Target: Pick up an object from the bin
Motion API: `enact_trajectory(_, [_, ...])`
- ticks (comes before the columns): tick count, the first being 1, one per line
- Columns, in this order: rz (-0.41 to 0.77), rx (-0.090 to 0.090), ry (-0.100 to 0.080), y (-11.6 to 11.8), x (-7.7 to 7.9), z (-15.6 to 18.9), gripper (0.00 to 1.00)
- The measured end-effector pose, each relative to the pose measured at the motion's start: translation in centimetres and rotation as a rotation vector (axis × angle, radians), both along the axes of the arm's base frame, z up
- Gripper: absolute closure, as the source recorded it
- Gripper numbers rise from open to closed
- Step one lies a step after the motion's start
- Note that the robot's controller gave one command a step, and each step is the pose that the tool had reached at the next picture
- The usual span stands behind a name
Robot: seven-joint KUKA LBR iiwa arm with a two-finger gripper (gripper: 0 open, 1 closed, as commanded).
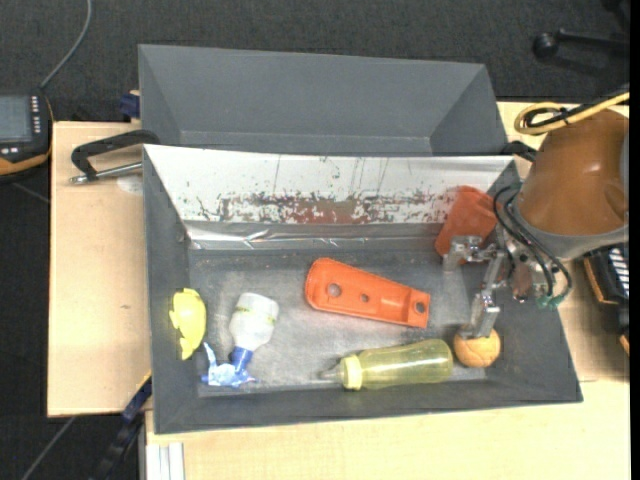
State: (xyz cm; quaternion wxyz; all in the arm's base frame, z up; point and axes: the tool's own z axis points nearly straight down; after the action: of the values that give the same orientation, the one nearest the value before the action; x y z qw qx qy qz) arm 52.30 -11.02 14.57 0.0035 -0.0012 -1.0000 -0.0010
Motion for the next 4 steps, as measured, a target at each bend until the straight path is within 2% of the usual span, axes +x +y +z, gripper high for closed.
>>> enact_trajectory(1, [0.002, -0.001, -0.009, 0.0, 0.2, 0.5, 0.00])
enact_trajectory(2, [0.065, -0.004, -0.015, 1.2, -0.2, -1.4, 0.00])
enact_trajectory(3, [0.231, -0.002, -0.020, 3.7, 0.4, -6.5, 0.00])
enact_trajectory(4, [0.312, -0.005, -0.023, 2.7, 0.0, -7.5, 1.00])
